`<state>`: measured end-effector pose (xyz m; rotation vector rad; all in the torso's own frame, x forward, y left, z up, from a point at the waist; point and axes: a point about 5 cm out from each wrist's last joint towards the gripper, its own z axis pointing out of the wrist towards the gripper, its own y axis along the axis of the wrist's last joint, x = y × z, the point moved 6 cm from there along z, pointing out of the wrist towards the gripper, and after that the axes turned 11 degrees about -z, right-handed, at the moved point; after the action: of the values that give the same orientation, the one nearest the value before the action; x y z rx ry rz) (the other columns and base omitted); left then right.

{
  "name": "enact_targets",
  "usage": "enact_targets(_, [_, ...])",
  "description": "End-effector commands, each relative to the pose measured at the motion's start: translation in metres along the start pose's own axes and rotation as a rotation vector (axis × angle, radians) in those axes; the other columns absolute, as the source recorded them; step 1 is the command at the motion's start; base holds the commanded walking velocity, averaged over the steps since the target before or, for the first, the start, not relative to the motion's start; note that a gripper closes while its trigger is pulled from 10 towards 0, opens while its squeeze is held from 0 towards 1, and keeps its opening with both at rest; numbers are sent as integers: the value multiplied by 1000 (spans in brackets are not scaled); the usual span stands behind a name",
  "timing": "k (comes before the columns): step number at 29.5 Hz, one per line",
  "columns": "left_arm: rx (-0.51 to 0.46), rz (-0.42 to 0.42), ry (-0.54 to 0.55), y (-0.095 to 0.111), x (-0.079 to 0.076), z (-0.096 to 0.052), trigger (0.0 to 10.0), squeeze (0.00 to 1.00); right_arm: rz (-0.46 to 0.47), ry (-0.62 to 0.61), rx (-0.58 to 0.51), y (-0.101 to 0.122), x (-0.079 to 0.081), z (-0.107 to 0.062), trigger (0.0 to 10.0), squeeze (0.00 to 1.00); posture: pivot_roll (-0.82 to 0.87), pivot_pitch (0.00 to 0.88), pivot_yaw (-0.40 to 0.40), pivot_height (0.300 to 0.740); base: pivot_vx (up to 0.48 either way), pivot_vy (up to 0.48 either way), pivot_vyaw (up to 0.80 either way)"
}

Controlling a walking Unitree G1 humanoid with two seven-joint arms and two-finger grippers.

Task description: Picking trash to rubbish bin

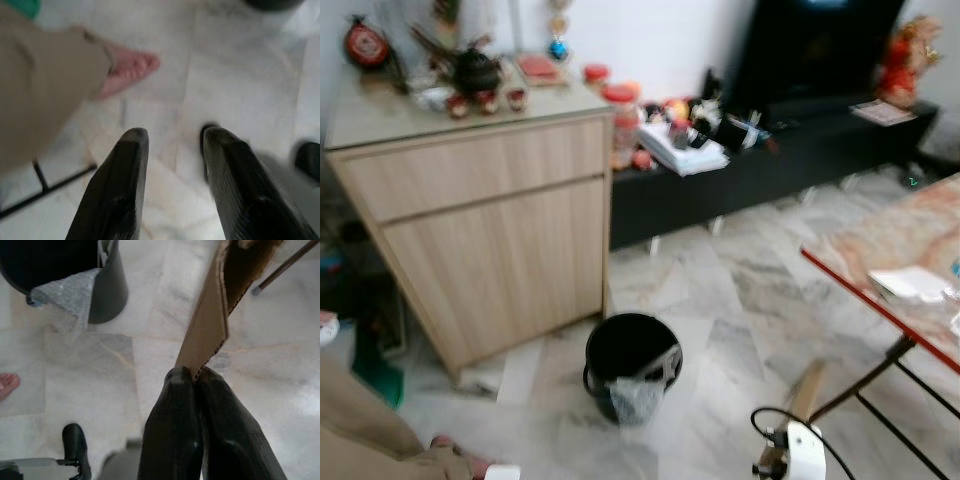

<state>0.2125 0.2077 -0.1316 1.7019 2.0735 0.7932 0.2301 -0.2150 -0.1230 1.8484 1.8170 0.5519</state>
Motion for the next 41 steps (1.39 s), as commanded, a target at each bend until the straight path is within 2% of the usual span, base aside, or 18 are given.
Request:
enact_targets(1, [25,1,-18,-9,-8,-2,10000,0,-22,-23,-9,2,-10,-1,10000,0,-29,45,-75,740,296,0,469])
enact_targets(4, [24,0,-18,-9,-8,-2,10000,0,-23,-21,-4,1,-10,-1,10000,0,-29,45,-75,740,296,0,800])
enact_targets(9, [25,4,-19,-9,-8,-2,10000,0,30,-27,-17,4,-11,-1,10000,0,-29,32,-72,740,289,0,0])
enact_targets(14, [25,7,-20,-9,-8,-2,10000,0,40,-28,-19,5,-12,-1,10000,0,-29,26,-72,740,290,0,0])
enact_targets(23, [25,9,-24,-10,-9,-2,10000,0,36,-17,-22,6,-11,-1,10000,0,-30,19,-74,740,292,0,-593])
enact_targets(33, [29,13,-25,-12,-10,-3,10000,0,45,-17,-34,7,-11,-1,10000,0,-31,13,-74,740,291,0,0])
enact_targets(41, [29,16,-28,-12,-10,-3,10000,0,-1,7,-28,6,-7,-1,10000,0,-31,13,-74,740,286,0,0])
